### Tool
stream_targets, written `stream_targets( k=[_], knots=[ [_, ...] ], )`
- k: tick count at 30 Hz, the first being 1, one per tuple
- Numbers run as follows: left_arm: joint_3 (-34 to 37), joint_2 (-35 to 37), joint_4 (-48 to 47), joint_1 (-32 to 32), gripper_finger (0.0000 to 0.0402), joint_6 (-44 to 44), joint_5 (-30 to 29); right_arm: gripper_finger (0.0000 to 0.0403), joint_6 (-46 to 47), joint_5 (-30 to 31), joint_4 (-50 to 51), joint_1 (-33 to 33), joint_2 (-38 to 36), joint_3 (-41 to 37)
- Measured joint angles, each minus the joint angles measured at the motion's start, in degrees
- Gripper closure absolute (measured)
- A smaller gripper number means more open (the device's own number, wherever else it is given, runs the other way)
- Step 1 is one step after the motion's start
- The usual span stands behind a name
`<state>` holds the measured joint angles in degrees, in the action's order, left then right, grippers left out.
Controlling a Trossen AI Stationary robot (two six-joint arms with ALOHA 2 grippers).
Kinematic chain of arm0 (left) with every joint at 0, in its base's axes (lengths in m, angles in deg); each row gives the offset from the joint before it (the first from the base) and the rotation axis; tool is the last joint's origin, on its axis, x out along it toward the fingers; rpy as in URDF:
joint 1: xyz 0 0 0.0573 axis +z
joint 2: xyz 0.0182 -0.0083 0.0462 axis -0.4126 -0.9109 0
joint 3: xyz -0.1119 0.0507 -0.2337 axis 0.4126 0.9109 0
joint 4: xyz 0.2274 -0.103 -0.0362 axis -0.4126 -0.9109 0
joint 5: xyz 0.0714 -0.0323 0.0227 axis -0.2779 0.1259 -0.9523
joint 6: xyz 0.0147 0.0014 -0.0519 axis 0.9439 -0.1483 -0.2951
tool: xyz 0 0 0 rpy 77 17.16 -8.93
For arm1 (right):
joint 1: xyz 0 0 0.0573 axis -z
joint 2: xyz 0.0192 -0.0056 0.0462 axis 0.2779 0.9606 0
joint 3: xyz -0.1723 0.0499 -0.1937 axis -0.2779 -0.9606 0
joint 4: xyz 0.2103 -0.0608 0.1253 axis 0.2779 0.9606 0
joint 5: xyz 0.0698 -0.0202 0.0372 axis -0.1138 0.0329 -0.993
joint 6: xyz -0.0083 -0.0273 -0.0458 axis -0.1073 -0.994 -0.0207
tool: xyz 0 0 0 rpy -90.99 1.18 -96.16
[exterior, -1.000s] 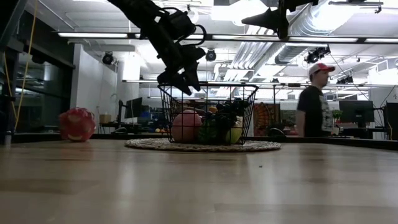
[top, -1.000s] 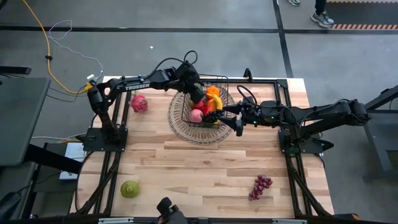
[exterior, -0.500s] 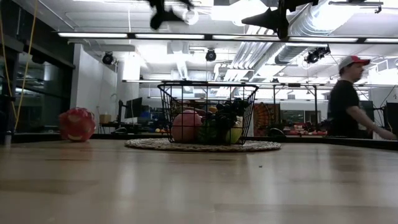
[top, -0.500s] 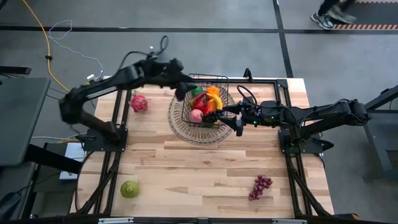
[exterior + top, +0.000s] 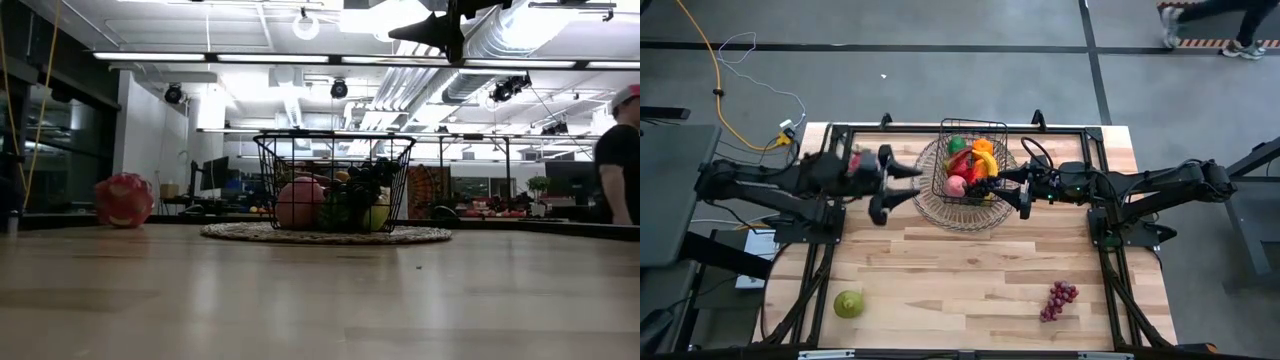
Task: Build produce basket
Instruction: Put the green pear into the black wire basket
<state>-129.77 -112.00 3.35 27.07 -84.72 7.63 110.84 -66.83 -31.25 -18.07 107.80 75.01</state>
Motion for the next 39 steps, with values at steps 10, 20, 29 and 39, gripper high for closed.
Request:
stream_targets(
  k=[10,20,29,39],
  knots=[
    [4.4,4.5,0.8,-2.9,0.0171,1.2,-5.6,0.0091,0.0,0.0,0.0,0.0,0.0,0.0],
    [4.4,3.5,-0.1,-2.9,0.0171,-0.7,-1.5,0.0091,0.0,0.0,0.0,0.0,0.0,0.0],
    [4.4,1.1,-24.0,-16.3,0.0171,-16.8,2.7,0.0091,0.0,0.0,1.1,0.0,0.0,0.0],
    [3.4,-11.2,-32.8,-46.7,0.0171,-34.4,3.2,0.0091,0.0,0.0,2.7,0.0,0.0,0.0]
  ],
)
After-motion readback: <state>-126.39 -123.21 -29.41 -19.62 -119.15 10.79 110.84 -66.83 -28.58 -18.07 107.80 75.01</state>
